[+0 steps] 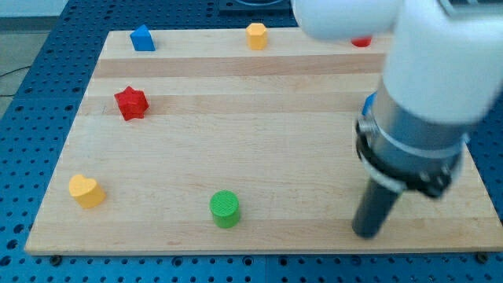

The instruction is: Move the green star left to the blue cube

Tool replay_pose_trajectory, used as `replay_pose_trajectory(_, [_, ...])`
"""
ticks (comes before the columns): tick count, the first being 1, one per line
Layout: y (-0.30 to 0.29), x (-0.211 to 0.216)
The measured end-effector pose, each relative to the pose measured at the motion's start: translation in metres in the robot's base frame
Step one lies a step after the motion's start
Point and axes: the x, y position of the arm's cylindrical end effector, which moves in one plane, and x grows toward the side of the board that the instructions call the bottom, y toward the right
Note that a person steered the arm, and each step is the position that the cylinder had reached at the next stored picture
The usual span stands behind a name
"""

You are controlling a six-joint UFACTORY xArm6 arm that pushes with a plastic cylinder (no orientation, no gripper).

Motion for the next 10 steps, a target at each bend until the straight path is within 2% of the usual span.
replay_pose_trajectory(1, [0.051,-0.004])
replay_pose_trajectory(2, [0.076,-0.025])
replay_pose_trajectory(4, [0.023,-0.086])
replay_pose_trajectory(5, [0.000,-0.087])
replay_pose_trajectory(6, [0.006,-0.046])
replay_pose_trajectory(8, [-0.035,-0.105])
replay_pose_trajectory(9, [-0.028,-0.087])
replay_pose_trajectory(10, [-0.049,-0.084])
